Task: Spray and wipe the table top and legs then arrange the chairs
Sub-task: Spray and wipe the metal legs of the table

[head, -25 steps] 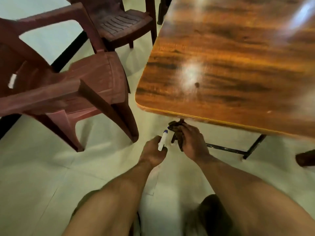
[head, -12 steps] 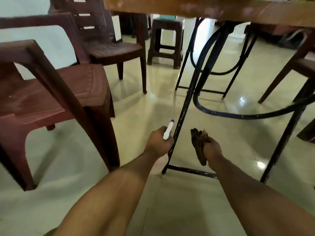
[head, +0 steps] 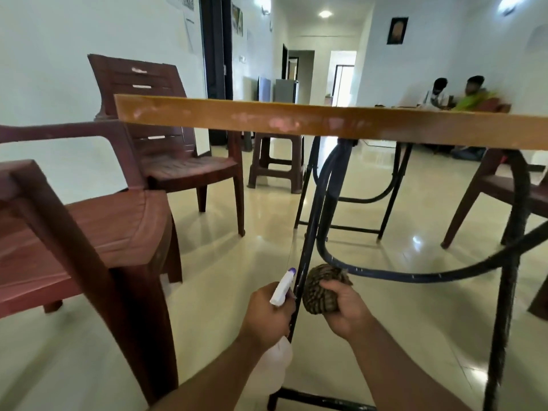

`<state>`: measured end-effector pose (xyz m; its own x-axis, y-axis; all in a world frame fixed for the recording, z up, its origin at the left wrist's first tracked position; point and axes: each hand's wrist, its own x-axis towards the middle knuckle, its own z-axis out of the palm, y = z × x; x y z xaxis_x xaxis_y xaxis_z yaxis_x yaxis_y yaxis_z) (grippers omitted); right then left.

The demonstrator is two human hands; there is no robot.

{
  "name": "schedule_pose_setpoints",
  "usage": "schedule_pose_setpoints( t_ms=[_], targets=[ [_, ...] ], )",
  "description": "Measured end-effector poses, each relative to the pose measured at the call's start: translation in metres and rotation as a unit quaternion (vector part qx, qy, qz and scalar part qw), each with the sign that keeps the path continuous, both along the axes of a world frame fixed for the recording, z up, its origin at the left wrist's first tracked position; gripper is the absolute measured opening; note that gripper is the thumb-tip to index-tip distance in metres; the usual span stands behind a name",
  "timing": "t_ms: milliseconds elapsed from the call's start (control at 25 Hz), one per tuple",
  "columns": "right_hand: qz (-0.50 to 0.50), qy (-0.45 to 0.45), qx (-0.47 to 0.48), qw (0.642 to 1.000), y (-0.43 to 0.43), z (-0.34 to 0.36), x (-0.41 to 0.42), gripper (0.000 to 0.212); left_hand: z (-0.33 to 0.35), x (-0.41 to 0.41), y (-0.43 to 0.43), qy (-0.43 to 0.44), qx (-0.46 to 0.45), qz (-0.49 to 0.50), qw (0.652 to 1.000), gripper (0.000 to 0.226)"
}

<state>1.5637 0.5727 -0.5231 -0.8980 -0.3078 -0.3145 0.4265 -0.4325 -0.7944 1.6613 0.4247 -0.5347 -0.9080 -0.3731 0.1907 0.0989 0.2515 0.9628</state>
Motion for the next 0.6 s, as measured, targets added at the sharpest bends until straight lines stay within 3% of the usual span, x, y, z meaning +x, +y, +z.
schedule_pose_setpoints(
  t_ms=[200,480,600],
  targets=[
    [0.033,0.015,0.071,0.997,-0.02,0.01,-0.017,0.036,0.021,-0.018,0.0,0.029,-0.005,-0.01,1.0,0.01],
    [0.086,0.046,0.045,0.994,-0.023,0.003,-0.026,0.038,-0.008,-0.019,0.005,0.058,0.021,-0.003,0.998,0.009],
    [0.066,0.038,0.032,0.997,-0.019,-0.001,-0.026,0.051,-0.014,-0.017,0.007,0.047,0.029,-0.008,0.998,0.007]
  ],
)
